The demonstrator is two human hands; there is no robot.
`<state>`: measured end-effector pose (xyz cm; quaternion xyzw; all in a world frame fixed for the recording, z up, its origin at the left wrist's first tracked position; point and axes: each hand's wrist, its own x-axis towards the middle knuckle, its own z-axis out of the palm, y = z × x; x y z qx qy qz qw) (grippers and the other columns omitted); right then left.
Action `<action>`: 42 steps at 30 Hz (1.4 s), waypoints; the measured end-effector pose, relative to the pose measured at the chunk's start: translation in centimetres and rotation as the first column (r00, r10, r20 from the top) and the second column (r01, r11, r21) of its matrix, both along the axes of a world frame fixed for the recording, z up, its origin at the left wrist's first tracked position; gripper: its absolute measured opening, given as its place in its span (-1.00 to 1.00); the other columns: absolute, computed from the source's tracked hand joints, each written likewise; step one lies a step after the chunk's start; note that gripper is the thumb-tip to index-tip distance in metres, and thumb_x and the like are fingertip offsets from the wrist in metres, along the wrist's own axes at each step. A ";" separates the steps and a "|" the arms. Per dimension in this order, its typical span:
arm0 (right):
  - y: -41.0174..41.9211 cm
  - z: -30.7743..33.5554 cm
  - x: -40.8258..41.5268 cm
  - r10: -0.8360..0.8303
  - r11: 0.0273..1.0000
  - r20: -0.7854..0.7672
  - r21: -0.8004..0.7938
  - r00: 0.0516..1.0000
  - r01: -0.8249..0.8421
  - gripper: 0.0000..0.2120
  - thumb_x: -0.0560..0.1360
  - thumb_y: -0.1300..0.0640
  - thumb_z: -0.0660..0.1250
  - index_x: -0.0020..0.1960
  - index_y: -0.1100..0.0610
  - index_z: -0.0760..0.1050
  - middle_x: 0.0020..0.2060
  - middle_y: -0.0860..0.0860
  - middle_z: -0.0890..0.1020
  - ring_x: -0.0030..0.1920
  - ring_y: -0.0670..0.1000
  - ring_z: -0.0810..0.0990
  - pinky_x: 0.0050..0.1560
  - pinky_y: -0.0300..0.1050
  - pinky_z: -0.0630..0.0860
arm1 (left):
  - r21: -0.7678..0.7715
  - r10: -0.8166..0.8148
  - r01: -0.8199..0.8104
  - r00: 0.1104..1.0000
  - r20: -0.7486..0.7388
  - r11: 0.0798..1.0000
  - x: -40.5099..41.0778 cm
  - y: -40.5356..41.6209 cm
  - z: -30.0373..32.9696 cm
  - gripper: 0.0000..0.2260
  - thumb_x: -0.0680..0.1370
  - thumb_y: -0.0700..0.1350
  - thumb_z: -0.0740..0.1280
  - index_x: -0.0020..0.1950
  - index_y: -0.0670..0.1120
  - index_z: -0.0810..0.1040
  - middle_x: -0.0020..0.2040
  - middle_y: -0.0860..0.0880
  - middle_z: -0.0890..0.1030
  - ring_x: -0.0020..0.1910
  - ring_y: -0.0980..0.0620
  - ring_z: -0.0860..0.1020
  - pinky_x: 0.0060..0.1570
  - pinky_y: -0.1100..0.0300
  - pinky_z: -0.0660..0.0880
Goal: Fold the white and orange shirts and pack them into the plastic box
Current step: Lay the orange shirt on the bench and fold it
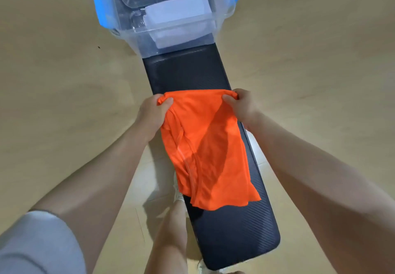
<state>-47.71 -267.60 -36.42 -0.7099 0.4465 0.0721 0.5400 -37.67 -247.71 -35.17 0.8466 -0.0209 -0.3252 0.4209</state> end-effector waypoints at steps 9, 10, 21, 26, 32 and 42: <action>-3.9 -3.1 9.9 0.096 0.979 -0.006 -0.180 0.995 -0.096 -0.90 0.49 0.16 0.28 -0.05 0.13 0.55 -0.37 -0.06 0.44 -0.21 0.02 0.41 -0.26 -0.17 0.34 | -0.081 0.071 -0.066 0.996 0.060 0.995 9.0 -3.7 -3.5 -0.80 0.57 -0.15 0.23 0.16 -0.14 0.53 0.02 -0.02 0.55 -0.01 0.07 0.50 0.05 0.22 0.41; -4.1 -2.9 9.9 0.103 0.976 -0.006 -0.192 0.995 -0.102 -0.85 0.48 0.16 0.29 0.00 0.13 0.59 -0.32 -0.02 0.50 -0.19 0.03 0.44 -0.20 -0.12 0.41 | -0.095 0.076 -0.070 0.995 0.062 0.993 9.1 -3.9 -3.3 -0.80 0.56 -0.17 0.24 0.17 -0.12 0.53 0.01 0.00 0.56 -0.05 0.10 0.51 0.03 0.27 0.42; 0.5 0.6 -3.8 -0.058 0.991 0.101 0.127 0.993 0.045 -0.72 0.51 0.38 0.24 -0.01 0.05 0.60 -0.40 -0.22 0.64 -0.35 -0.28 0.56 -0.22 -0.38 0.47 | 0.116 -0.120 0.108 0.987 0.110 0.987 -2.3 2.4 -0.3 -0.76 0.43 -0.32 0.34 -0.06 -0.01 0.63 0.36 -0.07 0.34 0.38 0.04 0.25 0.39 0.20 0.16; 4.1 1.4 -11.2 -0.171 0.961 -0.026 0.217 0.985 0.173 -0.66 0.44 0.46 0.16 -0.16 0.12 0.61 -0.23 -0.02 0.62 -0.19 -0.09 0.54 -0.05 -0.21 0.48 | 0.061 -0.104 0.103 0.995 0.009 0.993 -10.3 5.1 0.7 -0.75 0.39 -0.42 0.32 -0.16 -0.08 0.64 0.28 -0.05 0.31 0.23 0.05 0.34 0.06 0.61 0.25; 5.8 0.8 -15.2 -0.212 0.901 -0.212 0.336 0.954 0.275 -0.82 0.46 0.31 0.26 -0.29 0.16 0.54 -0.19 0.12 0.60 -0.10 0.10 0.57 -0.06 -0.12 0.55 | 0.122 0.011 0.009 0.986 -0.164 0.992 -16.1 6.5 0.4 -0.85 0.37 -0.18 0.20 -0.20 0.01 0.54 0.00 0.00 0.50 -0.09 0.17 0.46 -0.06 0.30 0.32; 5.6 -1.5 -11.4 -0.229 0.965 -0.128 0.104 0.965 0.242 -0.85 0.41 0.08 0.42 -0.08 0.02 0.47 -0.06 0.03 0.62 -0.03 0.05 0.59 0.06 0.04 0.54 | 0.238 0.324 -0.332 0.943 0.072 0.913 -11.2 0.9 -2.2 -0.62 0.50 -0.04 0.36 0.23 -0.19 0.43 0.04 -0.08 0.56 0.03 -0.04 0.52 0.02 0.18 0.37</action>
